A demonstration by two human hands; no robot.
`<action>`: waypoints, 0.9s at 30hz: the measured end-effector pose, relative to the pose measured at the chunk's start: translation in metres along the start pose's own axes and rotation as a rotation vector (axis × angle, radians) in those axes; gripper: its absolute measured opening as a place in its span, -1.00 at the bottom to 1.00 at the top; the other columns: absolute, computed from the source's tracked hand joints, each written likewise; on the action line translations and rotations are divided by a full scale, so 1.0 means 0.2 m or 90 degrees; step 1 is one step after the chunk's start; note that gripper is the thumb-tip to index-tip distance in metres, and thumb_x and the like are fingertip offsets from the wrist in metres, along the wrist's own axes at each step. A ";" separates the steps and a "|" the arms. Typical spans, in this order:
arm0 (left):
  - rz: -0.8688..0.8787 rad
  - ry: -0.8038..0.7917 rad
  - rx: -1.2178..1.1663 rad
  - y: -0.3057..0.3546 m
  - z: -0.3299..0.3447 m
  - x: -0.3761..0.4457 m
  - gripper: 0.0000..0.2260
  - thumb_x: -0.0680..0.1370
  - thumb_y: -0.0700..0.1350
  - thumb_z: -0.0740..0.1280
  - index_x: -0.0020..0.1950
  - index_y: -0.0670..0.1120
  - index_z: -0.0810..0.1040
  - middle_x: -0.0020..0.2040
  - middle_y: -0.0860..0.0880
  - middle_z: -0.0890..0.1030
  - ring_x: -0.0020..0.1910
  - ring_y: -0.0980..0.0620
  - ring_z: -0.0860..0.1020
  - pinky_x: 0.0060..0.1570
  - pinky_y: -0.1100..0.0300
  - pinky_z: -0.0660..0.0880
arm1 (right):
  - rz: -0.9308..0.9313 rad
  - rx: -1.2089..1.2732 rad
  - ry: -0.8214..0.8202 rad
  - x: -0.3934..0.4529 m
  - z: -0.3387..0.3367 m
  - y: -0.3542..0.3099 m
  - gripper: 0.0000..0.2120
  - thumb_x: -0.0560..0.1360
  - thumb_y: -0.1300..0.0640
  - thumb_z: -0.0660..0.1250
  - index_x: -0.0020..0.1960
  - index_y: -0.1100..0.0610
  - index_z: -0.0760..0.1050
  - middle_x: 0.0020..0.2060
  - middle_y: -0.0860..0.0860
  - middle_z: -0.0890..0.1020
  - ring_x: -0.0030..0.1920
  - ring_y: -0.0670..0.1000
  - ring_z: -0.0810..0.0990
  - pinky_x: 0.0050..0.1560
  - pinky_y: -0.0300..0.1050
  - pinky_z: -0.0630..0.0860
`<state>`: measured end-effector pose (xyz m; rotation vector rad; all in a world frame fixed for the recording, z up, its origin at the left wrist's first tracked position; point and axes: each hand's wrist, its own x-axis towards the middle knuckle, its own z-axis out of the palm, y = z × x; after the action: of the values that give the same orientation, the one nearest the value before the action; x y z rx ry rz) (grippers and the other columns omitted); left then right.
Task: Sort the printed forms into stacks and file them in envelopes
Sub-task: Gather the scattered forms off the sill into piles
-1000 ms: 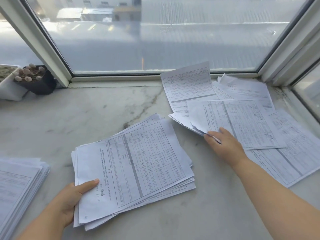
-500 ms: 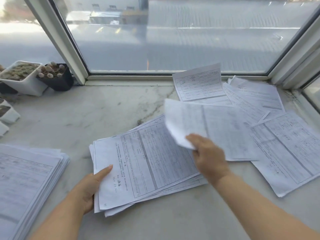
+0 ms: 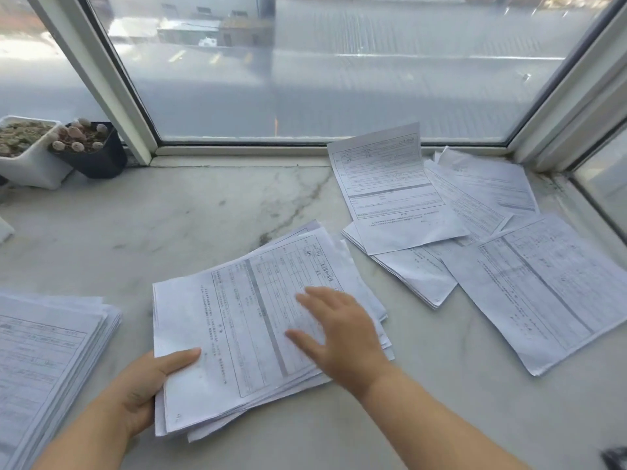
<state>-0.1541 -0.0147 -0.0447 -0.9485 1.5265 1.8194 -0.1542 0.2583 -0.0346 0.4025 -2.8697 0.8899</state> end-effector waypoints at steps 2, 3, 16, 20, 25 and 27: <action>-0.002 -0.001 0.001 -0.01 -0.01 0.00 -0.61 0.36 -0.25 0.36 0.19 -0.25 0.53 0.01 -0.26 0.66 -0.10 -0.25 0.66 -0.09 -0.07 0.52 | 0.157 -0.115 0.053 0.01 -0.18 0.30 -0.37 0.44 -0.12 0.44 0.39 0.18 0.42 0.38 0.16 0.45 0.39 0.20 0.39 0.41 0.09 0.28; -0.003 -0.002 0.003 -0.01 0.00 0.00 -0.60 0.35 -0.24 0.37 0.19 -0.24 0.53 0.02 -0.26 0.66 -0.09 -0.26 0.66 -0.08 -0.08 0.52 | 0.252 -0.178 0.005 0.01 -0.25 0.44 -0.24 0.44 -0.18 0.41 0.49 0.16 0.27 0.48 0.16 0.28 0.50 0.16 0.22 0.48 0.08 0.13; 0.007 0.001 0.025 0.01 0.05 -0.01 -0.60 0.34 -0.23 0.38 0.18 -0.26 0.53 0.03 -0.28 0.65 -0.08 -0.28 0.65 -0.06 -0.09 0.52 | 0.236 -0.342 -0.001 0.01 -0.53 0.92 -0.62 0.44 0.24 0.30 0.23 0.12 0.60 0.21 0.18 0.56 0.21 0.23 0.50 0.31 0.09 0.23; 0.003 -0.026 0.016 -0.01 0.07 -0.04 -0.60 0.35 -0.26 0.36 0.19 -0.27 0.53 0.05 -0.28 0.65 -0.05 -0.26 0.65 -0.03 -0.08 0.52 | 0.015 -0.261 0.119 0.00 -0.52 0.61 -0.67 0.37 0.25 0.21 0.00 0.24 0.69 0.13 0.25 0.63 0.08 0.30 0.62 0.16 0.07 0.44; 0.036 -0.044 0.072 -0.09 0.19 -0.08 -0.52 0.28 -0.24 0.52 0.17 -0.31 0.55 0.00 -0.29 0.66 -0.08 -0.24 0.66 -0.06 -0.05 0.55 | -0.141 -0.071 -0.024 -0.13 -0.19 0.09 -0.59 0.23 0.20 0.36 0.07 0.14 0.66 -0.01 0.04 0.70 -0.13 0.07 0.70 -0.29 -0.17 0.61; 0.040 -0.052 0.051 -0.11 0.25 -0.08 -0.47 0.30 0.02 0.56 0.14 -0.26 0.58 0.01 -0.25 0.67 -0.04 -0.21 0.66 -0.05 -0.04 0.56 | -0.160 -0.105 -0.104 -0.18 -0.04 -0.05 -0.53 0.08 0.09 0.52 0.00 0.06 0.67 -0.10 -0.06 0.70 -0.24 -0.02 0.67 -0.44 -0.26 0.53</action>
<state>-0.1350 0.0383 -0.0389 -0.7872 1.5827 1.8026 -0.1172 0.2634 -0.0291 0.8302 -2.9170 0.5986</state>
